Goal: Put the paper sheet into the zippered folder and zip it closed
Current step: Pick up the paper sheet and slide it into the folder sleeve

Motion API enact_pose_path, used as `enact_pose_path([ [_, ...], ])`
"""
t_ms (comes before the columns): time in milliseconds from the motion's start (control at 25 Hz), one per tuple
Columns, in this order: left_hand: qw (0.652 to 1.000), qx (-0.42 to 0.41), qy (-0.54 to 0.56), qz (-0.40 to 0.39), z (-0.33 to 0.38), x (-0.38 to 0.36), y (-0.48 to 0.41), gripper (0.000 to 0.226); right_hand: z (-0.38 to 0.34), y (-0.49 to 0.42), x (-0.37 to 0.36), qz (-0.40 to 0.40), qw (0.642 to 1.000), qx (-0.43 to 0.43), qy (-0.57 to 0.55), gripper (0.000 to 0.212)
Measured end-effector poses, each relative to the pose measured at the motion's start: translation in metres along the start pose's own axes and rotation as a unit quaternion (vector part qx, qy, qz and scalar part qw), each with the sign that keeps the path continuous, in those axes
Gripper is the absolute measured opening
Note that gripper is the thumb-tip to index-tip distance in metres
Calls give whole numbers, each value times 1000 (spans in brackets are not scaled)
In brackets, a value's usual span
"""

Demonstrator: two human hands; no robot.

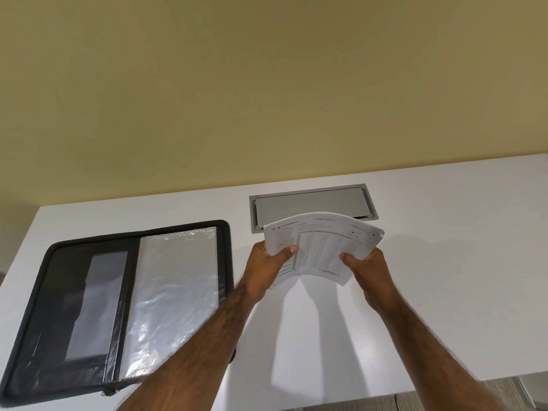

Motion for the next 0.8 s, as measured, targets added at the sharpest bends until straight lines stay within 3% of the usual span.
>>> enact_pose_path([
  [200, 1000, 14, -19, 7, -2, 2, 3, 32, 4, 1, -1, -4, 1000, -2, 1, 32],
  [360, 999, 29, 5, 29, 9, 34, 10, 23, 7, 2, -23, -67, 997, -2, 40, 33],
  [640, 994, 10, 24, 103, 13, 170, 6, 23, -3, -7, -148, -135, 960, 74, 232, 14],
  [800, 985, 15, -47, 168, -19, 267, -9, 33, -3, -18, -206, -132, 967, 63, 207, 17],
])
Point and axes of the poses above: each hand's wrist, its own y-axis away from the middle knuckle, its own x-axis out of the back of the hand, z = x × y, the point moved 10 cm from there along -y, towards the middle knuckle, and after that the axes turned 13 degrees about -y, right-handed, at the moved point
